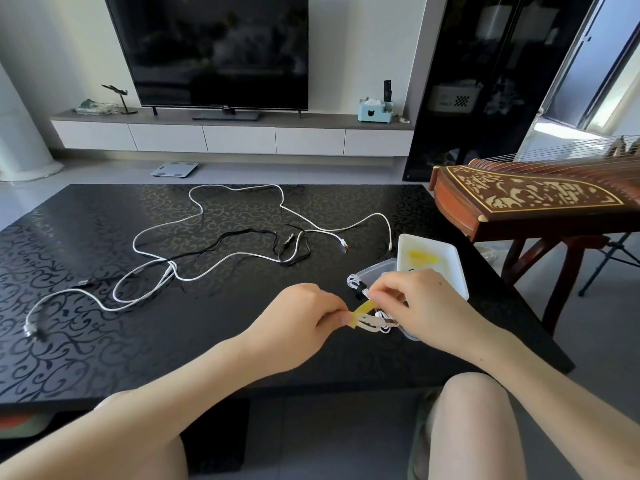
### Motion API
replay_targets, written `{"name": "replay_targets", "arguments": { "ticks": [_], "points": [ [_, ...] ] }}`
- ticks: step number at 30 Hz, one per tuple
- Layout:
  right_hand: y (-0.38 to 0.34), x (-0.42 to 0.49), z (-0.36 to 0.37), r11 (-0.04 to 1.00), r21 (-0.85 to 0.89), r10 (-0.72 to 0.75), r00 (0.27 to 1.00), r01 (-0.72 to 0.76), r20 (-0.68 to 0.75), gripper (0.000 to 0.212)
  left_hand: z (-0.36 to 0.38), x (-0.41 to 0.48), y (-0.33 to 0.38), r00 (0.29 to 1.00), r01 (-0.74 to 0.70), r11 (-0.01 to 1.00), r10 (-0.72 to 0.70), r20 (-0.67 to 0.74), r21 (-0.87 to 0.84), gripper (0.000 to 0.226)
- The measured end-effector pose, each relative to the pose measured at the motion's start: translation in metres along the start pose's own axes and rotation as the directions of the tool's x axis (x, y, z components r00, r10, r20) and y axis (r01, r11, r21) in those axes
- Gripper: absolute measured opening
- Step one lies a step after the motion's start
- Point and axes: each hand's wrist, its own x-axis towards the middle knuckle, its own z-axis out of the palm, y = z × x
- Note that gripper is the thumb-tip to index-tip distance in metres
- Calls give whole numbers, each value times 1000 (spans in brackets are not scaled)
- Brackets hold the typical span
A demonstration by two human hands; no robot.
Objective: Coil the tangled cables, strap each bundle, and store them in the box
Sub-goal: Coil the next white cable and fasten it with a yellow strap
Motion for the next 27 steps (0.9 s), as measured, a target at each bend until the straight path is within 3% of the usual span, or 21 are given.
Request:
{"name": "replay_targets", "arguments": {
  "ticks": [5,8,13,17,20,23,25,27],
  "points": [
    [-2,10,-2,1000,20,-11,1000,11,25,9,1,-4,3,985,-134,991,133,110,7,26],
    [-10,15,0,997,17,-76,997,76,7,14,5,-3,6,986,-124,989,113,119,86,29],
    [-26,1,1,958,-135,-264,960,251,-90,16,6,1,9,984,89,988,-107,142,130,31],
    [-35,-16,6,792,-433,-519,848,429,-110,8,9,10,11,916,364,928,-341,213,-79,38],
    [-33,-28,15,760,-469,-551,829,451,-96,7,13,16,10,857,513,783,-452,245,-351,39],
    [-24,-36,28,657,-566,-645,760,497,-82,19,17,16,12,779,623,612,-538,321,-487,43],
    [-18,-36,36,564,-669,-699,712,484,-73,21,21,18,16,717,675,393,-549,430,-624,41],
    [-12,-37,43,539,-702,-717,691,465,-93,18,18,25,20,688,650,151,-532,493,-745,39]
  ]
}}
